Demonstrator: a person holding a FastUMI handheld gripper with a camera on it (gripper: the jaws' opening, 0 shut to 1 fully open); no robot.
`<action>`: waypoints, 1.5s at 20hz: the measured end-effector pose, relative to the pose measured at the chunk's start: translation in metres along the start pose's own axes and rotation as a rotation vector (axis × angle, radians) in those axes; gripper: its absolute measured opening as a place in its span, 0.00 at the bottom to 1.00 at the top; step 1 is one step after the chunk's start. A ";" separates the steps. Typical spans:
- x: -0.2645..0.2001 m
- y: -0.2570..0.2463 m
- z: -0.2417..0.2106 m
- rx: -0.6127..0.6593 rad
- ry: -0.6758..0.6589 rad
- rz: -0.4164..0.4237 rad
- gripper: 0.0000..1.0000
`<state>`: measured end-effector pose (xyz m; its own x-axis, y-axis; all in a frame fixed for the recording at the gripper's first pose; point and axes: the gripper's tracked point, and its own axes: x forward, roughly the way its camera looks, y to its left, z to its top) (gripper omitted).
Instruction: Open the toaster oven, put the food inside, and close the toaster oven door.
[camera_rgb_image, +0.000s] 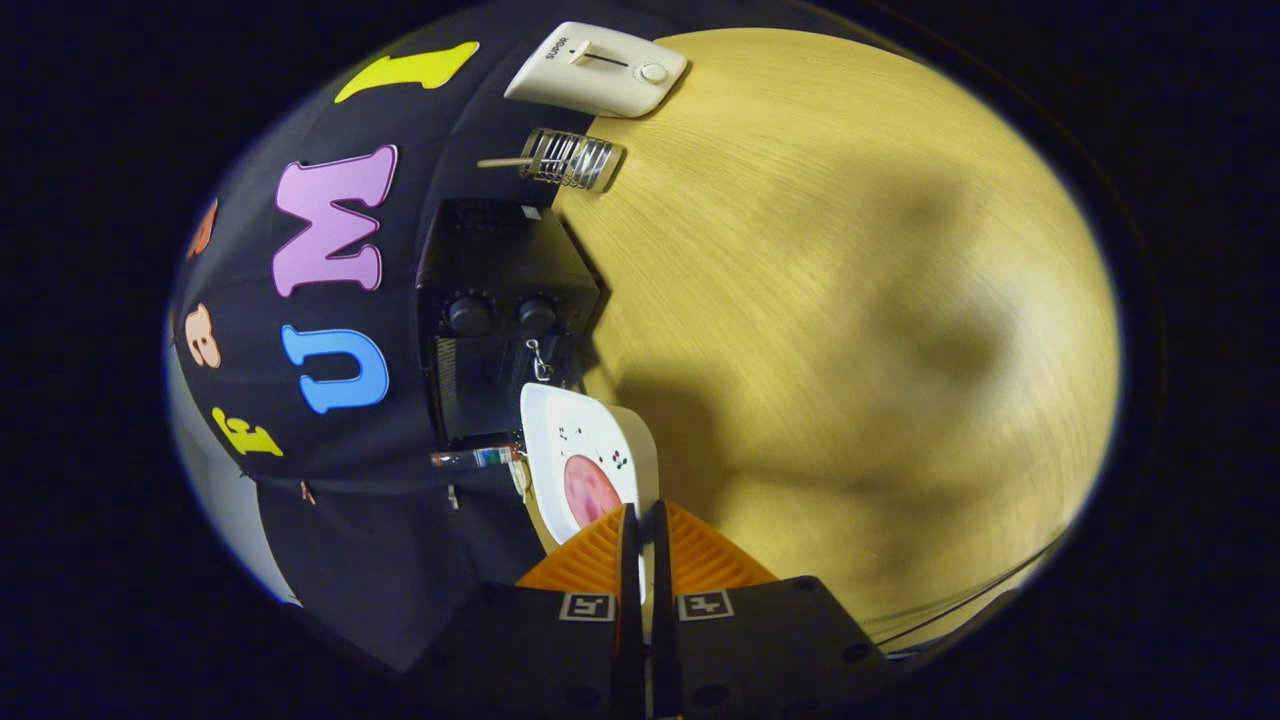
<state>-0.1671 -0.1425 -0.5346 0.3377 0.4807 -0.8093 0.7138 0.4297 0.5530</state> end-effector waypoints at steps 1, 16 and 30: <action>0.011 0.010 -0.005 0.016 -0.025 -0.001 0.08; 0.175 0.145 0.000 0.390 -0.369 0.047 0.08; 0.229 0.171 0.015 0.517 -0.440 -0.015 0.09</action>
<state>0.0416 0.0295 -0.6279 0.4652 0.0745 -0.8821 0.8852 -0.0396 0.4635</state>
